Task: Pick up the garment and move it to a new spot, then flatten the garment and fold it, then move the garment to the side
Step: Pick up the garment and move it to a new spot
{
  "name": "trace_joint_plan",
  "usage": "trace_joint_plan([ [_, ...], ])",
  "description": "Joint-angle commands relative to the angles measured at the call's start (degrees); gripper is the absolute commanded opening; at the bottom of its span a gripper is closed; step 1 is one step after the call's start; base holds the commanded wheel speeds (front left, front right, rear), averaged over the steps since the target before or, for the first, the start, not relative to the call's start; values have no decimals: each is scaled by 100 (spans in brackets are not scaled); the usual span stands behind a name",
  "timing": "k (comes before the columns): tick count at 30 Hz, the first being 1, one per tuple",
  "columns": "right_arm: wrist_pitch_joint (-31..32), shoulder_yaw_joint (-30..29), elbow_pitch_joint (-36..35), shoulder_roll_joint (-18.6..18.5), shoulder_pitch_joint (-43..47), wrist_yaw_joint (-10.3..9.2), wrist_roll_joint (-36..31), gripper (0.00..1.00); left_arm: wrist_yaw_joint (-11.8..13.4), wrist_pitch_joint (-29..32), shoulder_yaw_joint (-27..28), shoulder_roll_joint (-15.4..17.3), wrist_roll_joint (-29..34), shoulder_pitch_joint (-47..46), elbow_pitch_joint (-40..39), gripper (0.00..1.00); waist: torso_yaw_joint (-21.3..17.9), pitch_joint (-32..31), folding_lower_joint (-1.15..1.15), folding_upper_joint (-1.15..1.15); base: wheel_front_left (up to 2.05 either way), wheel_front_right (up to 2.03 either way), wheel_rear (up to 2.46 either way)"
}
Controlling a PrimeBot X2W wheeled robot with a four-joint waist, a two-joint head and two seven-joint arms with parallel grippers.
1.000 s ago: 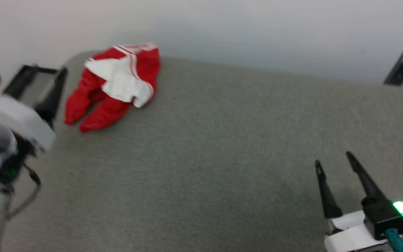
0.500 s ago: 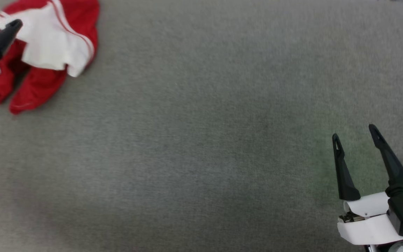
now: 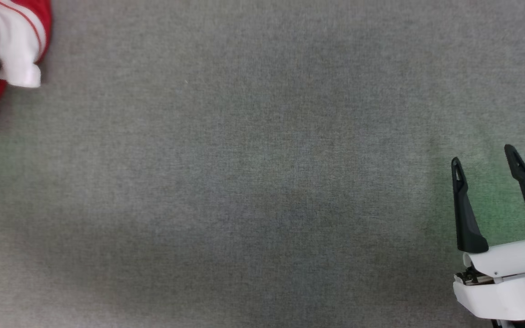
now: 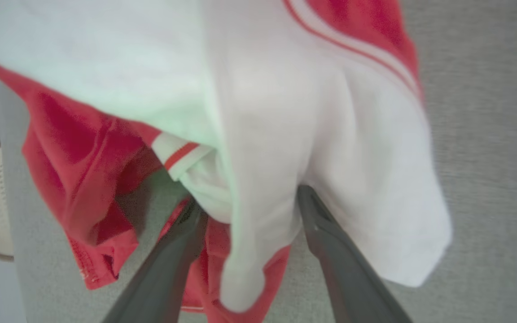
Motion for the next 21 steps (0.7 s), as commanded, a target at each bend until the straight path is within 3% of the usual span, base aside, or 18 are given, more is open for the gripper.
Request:
trace_joint_plan([
  [1, 51, -12, -100, 5, -3, 0, 15, 100, 81, 46, -67, 3, 103, -149, 106, 100, -77, 285, 0, 0, 0, 0, 0],
  [9, 138, -7, -280, 52, -88, 0, 11, 100, 396, -87, -24, -540, -83, -76, 906, 100, -117, 601, 0, 0, 0, 0, 0],
  [10, 140, -15, -270, 62, -90, 0, 9, 100, 398, -104, -11, -602, -113, -66, 993, 27, -115, 605, 0, 0, 0, 0, 0],
  [11, 138, -25, -255, 74, -93, 0, 11, 100, 411, -167, 27, -651, -153, -71, 1072, 0, -110, 601, 0, 0, 0, 0, 0],
  [21, -75, 93, 276, 163, -230, 0, 171, 100, 219, -980, 273, -550, -232, -698, 1215, 0, -79, -19, 0, 0, 0, 0, 0],
])
